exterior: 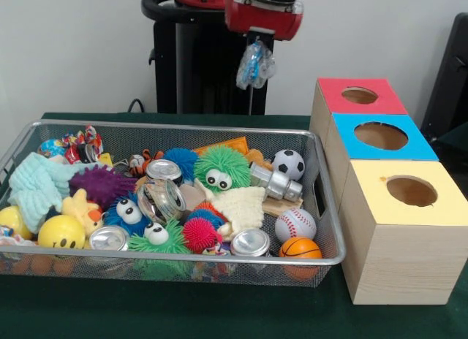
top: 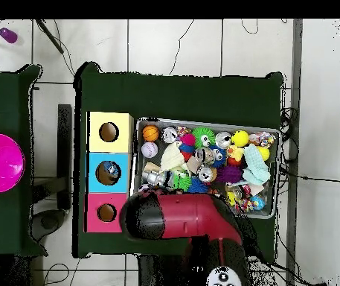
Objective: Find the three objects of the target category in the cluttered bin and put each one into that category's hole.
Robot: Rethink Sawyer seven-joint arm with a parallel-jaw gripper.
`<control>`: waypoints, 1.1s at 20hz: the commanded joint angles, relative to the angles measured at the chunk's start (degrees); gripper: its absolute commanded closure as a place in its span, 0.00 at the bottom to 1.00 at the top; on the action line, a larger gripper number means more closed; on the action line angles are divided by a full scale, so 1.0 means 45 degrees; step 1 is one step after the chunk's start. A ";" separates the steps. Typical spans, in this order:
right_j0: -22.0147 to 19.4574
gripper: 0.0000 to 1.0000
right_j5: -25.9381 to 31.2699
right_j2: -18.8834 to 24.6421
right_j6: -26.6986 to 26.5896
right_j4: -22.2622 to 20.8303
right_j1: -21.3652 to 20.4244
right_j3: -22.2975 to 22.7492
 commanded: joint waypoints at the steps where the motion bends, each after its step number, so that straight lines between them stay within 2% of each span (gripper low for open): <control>1: 0.1123 1.00 0.0227 -0.1477 0.5414 0.1137 0.0576 -0.0193; 10: 0.2148 1.00 0.0533 -0.1894 0.5787 0.1422 0.0713 -0.0281; 15: 0.2472 1.00 -0.0065 -0.2027 0.6126 0.1538 0.1047 -0.0288; 22: 0.3486 1.00 0.0121 -0.2681 0.6840 0.1869 0.1984 -0.1293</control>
